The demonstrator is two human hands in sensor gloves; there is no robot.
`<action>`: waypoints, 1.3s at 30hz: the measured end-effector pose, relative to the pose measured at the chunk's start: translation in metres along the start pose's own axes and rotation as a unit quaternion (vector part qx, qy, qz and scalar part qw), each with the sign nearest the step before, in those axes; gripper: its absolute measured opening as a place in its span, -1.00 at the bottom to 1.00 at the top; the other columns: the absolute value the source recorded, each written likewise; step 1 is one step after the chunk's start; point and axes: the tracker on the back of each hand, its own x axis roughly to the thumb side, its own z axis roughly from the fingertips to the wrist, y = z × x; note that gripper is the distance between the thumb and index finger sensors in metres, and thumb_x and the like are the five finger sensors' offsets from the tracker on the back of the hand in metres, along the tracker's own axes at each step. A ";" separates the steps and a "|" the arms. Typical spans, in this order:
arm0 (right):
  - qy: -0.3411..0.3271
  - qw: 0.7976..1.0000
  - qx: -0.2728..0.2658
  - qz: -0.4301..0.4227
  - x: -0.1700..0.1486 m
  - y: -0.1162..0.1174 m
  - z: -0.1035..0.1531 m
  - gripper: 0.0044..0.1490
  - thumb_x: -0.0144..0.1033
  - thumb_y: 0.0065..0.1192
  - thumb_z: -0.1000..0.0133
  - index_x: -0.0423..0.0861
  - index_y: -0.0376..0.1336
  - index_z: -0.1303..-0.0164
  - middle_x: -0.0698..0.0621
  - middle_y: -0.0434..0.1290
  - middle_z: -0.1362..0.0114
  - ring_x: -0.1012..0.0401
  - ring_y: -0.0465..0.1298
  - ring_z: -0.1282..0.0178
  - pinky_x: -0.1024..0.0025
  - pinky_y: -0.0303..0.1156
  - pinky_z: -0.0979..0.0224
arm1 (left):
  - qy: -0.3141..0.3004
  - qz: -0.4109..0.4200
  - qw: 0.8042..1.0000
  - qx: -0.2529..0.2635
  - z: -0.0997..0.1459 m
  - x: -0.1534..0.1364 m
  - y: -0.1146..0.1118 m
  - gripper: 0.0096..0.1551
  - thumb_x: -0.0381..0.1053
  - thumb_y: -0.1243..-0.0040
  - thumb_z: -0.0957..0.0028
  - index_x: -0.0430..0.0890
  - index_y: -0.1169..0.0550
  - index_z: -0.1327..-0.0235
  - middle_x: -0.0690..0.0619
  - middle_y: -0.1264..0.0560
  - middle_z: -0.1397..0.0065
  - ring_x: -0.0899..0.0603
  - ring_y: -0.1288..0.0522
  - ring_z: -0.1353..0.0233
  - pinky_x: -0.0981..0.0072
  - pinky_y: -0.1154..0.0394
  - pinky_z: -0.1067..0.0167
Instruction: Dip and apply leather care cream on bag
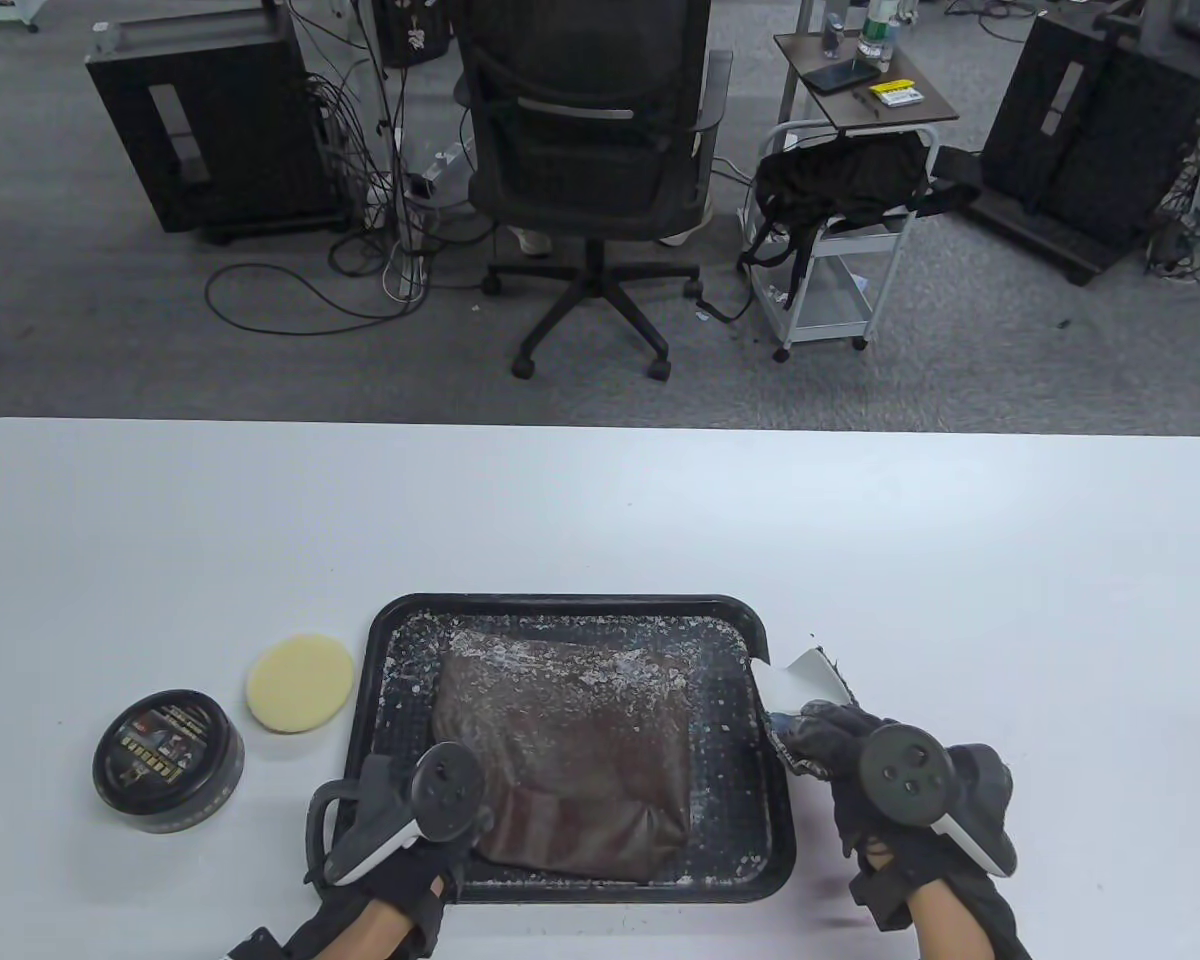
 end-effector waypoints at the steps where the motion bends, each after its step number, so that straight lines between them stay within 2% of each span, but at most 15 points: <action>1: -0.001 1.000 0.003 -0.001 0.000 0.000 0.000 -0.44 -0.44 0.30 0.10 0.18 0.55 -0.06 0.14 0.57 -0.40 0.08 0.54 -0.42 -0.03 0.39 -0.44 | 0.005 0.001 1.000 -0.003 0.000 -0.003 -0.001 -0.21 0.13 -0.38 0.20 -0.12 -0.45 -0.30 -0.04 -0.75 0.09 -0.05 -0.80 0.22 0.09 -0.68 0.15; 6: -0.004 1.000 0.008 0.003 0.003 0.002 -0.001 -0.44 -0.44 0.30 0.09 0.18 0.55 -0.07 0.14 0.57 -0.40 0.08 0.54 -0.42 -0.03 0.39 -0.45 | 0.023 0.021 0.999 -0.033 -0.002 -0.014 -0.006 -0.24 0.17 -0.39 0.23 -0.08 -0.50 -0.26 -0.04 -0.76 0.10 -0.07 -0.80 0.23 0.08 -0.67 0.15; 9: -0.005 1.000 0.010 0.003 0.003 0.003 -0.001 -0.44 -0.44 0.30 0.09 0.18 0.55 -0.06 0.14 0.57 -0.40 0.07 0.54 -0.42 -0.03 0.39 -0.45 | 0.022 0.031 0.999 -0.032 -0.001 -0.016 -0.005 -0.31 0.17 -0.37 0.21 -0.04 -0.55 -0.22 -0.06 -0.77 0.12 -0.09 -0.79 0.23 0.05 -0.66 0.15; 13: -0.005 1.000 0.010 0.005 0.003 0.004 -0.001 -0.44 -0.44 0.30 0.09 0.18 0.55 -0.07 0.14 0.57 -0.40 0.07 0.54 -0.42 -0.03 0.39 -0.45 | 0.020 0.009 0.999 -0.040 -0.001 -0.017 -0.004 -0.38 0.15 -0.34 0.19 0.00 -0.61 -0.17 -0.07 -0.78 0.10 -0.12 -0.79 0.21 0.03 -0.65 0.13; 18: -0.008 1.000 0.010 0.008 0.005 0.006 -0.001 -0.44 -0.44 0.29 0.09 0.17 0.55 -0.07 0.14 0.57 -0.40 0.07 0.54 -0.42 -0.04 0.38 -0.45 | 0.026 -0.033 0.993 -0.109 0.000 -0.021 -0.009 -0.29 0.19 -0.30 0.18 0.06 -0.50 -0.30 -0.10 -0.68 -0.15 -0.20 -0.74 -0.02 -0.03 -0.60 -0.04; 20: -0.012 1.000 0.010 0.012 0.007 0.007 -0.002 -0.44 -0.45 0.29 0.09 0.17 0.55 -0.07 0.14 0.57 -0.40 0.07 0.54 -0.43 -0.04 0.38 -0.45 | 0.021 -0.035 0.994 -0.101 0.002 -0.024 -0.009 -0.27 0.18 -0.31 0.18 0.08 -0.46 -0.34 -0.11 -0.63 -0.24 -0.22 -0.70 -0.10 -0.05 -0.57 -0.10; 25: -0.033 0.999 -0.013 0.011 0.017 0.009 -0.001 -0.44 -0.44 0.29 0.09 0.18 0.55 -0.07 0.14 0.57 -0.40 0.08 0.54 -0.43 -0.04 0.38 -0.45 | -0.002 -0.031 0.999 -0.042 0.004 -0.036 0.000 -0.13 0.17 -0.33 0.20 0.10 -0.29 -0.44 -0.08 -0.39 -0.50 -0.25 -0.51 -0.40 -0.15 -0.43 -0.30; 28: -0.040 0.999 -0.028 0.007 0.025 0.012 -0.004 -0.44 -0.44 0.29 0.08 0.19 0.54 -0.08 0.15 0.56 -0.41 0.08 0.54 -0.43 -0.04 0.38 -0.46 | -0.029 -0.013 0.999 -0.036 -0.001 -0.045 0.001 -0.13 0.19 -0.33 0.20 0.15 -0.30 -0.44 0.04 -0.31 -0.59 -0.30 -0.31 -0.57 -0.26 -0.33 -0.39; 31: -0.050 0.998 -0.041 0.007 0.039 0.017 -0.009 -0.44 -0.44 0.28 0.08 0.18 0.53 -0.10 0.14 0.55 -0.42 0.08 0.53 -0.44 -0.04 0.36 -0.47 | -0.054 0.019 0.997 -0.042 -0.010 -0.052 -0.007 -0.10 0.20 -0.33 0.21 0.18 -0.24 -0.45 0.08 -0.20 -0.64 -0.30 -0.14 -0.64 -0.29 -0.19 -0.47; 35: -0.077 0.996 -0.045 0.022 0.072 0.029 -0.017 -0.43 -0.43 0.28 0.07 0.19 0.52 -0.12 0.14 0.54 -0.43 0.08 0.52 -0.45 -0.04 0.34 -0.49 | -0.084 0.036 0.992 -0.086 -0.015 -0.053 -0.015 -0.10 0.21 -0.33 0.22 0.15 -0.26 -0.45 0.12 -0.01 -0.67 -0.25 0.05 -0.68 -0.30 -0.01 -0.53; 39: -0.100 0.993 -0.033 0.045 0.104 0.046 -0.028 -0.42 -0.42 0.27 0.05 0.19 0.49 -0.17 0.14 0.51 -0.46 0.07 0.49 -0.48 -0.04 0.31 -0.51 | -0.102 0.027 0.990 -0.095 -0.017 -0.049 -0.018 -0.12 0.20 -0.31 0.20 0.18 -0.26 -0.45 0.17 -0.01 -0.67 -0.22 0.10 -0.69 -0.30 0.05 -0.54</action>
